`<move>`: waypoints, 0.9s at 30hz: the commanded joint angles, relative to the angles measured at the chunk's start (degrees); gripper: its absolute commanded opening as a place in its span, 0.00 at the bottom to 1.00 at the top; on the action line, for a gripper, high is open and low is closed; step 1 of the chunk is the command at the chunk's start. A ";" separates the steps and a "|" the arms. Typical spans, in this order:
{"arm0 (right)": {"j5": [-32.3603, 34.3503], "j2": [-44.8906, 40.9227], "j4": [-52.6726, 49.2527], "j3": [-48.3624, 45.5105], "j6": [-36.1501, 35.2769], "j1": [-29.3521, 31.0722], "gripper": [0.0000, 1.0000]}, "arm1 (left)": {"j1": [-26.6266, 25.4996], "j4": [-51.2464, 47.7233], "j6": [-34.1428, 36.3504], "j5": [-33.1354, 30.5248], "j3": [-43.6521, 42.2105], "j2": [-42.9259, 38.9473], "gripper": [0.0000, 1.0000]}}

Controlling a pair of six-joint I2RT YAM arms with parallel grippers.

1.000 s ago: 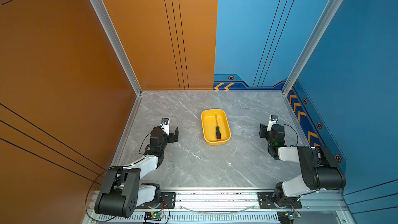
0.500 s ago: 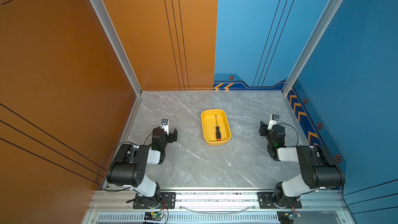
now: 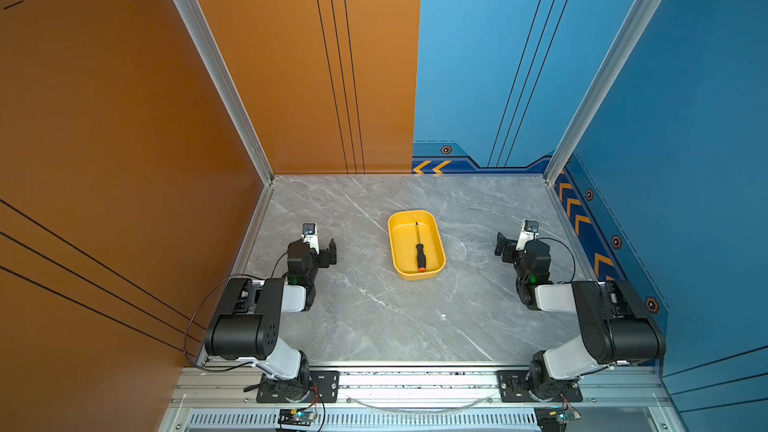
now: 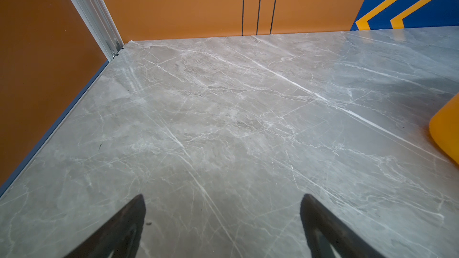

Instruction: Put the screwdriver in the bin

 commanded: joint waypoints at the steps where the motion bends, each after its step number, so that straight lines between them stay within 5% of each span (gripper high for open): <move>1: 0.71 0.81 0.75 -0.50 -0.11 0.03 1.00 | 0.57 -0.49 -1.03 1.81 0.88 0.38 0.98; 27: 0.16 1.00 0.70 -0.50 0.21 -0.24 1.00 | 0.94 -0.50 -1.28 2.53 0.89 0.51 0.98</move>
